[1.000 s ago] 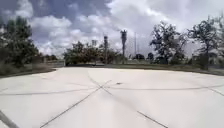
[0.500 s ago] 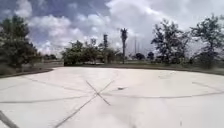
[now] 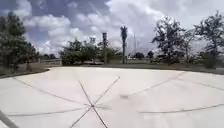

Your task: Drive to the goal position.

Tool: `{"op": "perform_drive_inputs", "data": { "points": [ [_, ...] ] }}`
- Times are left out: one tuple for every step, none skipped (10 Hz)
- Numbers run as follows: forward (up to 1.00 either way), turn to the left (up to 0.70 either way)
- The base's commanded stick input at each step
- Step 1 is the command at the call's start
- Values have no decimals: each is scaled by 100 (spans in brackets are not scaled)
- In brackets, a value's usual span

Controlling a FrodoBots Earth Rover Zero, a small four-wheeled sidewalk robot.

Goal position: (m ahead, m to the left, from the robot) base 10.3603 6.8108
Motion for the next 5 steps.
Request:
{"op": "perform_drive_inputs", "data": {
  "points": [
    [85,34],
    [85,34],
    [85,33],
    [85,2],
    [85,0]
  ]
}}
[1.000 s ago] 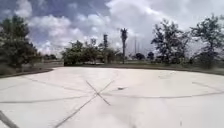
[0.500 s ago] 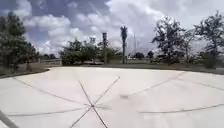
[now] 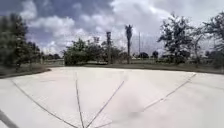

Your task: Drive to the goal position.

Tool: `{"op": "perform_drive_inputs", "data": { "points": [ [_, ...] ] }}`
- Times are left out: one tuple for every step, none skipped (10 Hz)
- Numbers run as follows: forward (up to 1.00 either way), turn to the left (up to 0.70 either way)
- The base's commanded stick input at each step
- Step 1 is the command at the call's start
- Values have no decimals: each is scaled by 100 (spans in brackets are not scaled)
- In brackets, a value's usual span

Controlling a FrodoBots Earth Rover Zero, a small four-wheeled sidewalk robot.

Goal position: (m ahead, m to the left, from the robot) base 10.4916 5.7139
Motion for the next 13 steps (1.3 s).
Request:
{"op": "perform_drive_inputs", "data": {
  "points": [
    [85,0],
    [85,0],
    [85,0],
    [85,0],
    [85,0],
    [85,0],
    [85,0],
    [85,0],
    [85,0],
    [85,0],
    [85,0],
    [85,0],
    [85,0]
  ]
}}
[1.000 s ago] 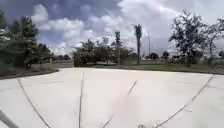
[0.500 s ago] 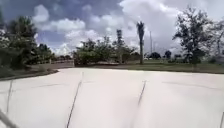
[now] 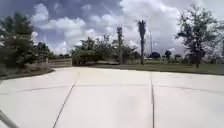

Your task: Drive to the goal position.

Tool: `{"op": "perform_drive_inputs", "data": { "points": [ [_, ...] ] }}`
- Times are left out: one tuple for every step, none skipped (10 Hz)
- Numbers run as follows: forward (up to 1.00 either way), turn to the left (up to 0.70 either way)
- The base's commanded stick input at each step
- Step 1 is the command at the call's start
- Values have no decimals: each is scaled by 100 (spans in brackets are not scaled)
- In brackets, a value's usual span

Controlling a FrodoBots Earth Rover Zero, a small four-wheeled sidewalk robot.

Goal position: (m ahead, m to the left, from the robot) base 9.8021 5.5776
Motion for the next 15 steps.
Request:
{"op": "perform_drive_inputs", "data": {
  "points": [
    [85,0],
    [85,9],
    [85,34],
    [85,34],
    [85,34],
    [85,34],
    [85,34],
    [85,34],
    [85,34],
    [85,0],
    [85,0],
    [85,0],
    [85,0],
    [85,0],
    [85,0]
  ]
}}
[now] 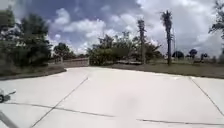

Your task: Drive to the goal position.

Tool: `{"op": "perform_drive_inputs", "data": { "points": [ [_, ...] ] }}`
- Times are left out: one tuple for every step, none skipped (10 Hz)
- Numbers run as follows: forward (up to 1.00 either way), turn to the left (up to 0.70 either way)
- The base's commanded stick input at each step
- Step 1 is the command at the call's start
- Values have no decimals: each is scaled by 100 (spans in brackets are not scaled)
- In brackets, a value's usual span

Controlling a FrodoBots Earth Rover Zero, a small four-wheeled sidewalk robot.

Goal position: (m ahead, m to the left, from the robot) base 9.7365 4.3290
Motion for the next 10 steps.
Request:
{"op": "perform_drive_inputs", "data": {
  "points": [
    [85,0],
    [85,0],
    [85,0],
    [85,0],
    [85,0],
    [85,0],
    [85,0],
    [85,0],
    [85,0],
    [85,0]
  ]
}}
